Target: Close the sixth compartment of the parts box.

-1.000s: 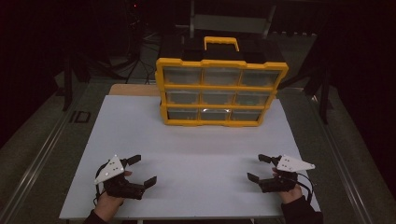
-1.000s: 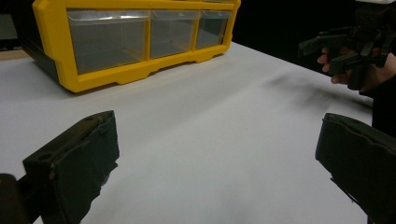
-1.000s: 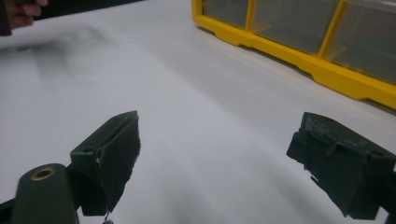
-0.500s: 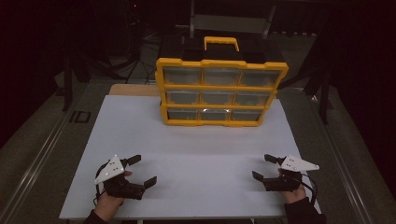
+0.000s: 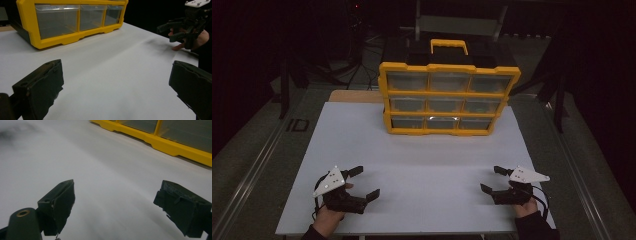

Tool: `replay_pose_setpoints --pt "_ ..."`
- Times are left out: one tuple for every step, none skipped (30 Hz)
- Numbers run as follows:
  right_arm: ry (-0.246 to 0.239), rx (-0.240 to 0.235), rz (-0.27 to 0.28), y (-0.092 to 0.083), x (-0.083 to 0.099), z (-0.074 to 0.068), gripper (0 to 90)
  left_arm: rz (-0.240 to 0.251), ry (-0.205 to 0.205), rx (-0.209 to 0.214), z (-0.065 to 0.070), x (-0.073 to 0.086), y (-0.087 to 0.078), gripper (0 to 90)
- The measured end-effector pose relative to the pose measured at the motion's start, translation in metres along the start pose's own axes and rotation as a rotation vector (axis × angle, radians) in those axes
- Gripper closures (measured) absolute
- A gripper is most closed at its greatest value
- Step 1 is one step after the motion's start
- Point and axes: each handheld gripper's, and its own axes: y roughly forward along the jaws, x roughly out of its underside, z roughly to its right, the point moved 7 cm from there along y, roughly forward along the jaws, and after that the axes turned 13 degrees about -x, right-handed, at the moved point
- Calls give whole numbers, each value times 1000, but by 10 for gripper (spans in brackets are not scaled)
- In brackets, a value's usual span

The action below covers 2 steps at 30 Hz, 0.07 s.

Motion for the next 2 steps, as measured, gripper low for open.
replay_pose_setpoints --pt "1 -1 1 0 0 0 135 0 0 0 0 0 0 0" --pt "1 0 -1 0 0 0 135 -1 -1 0 0 0 0 0"
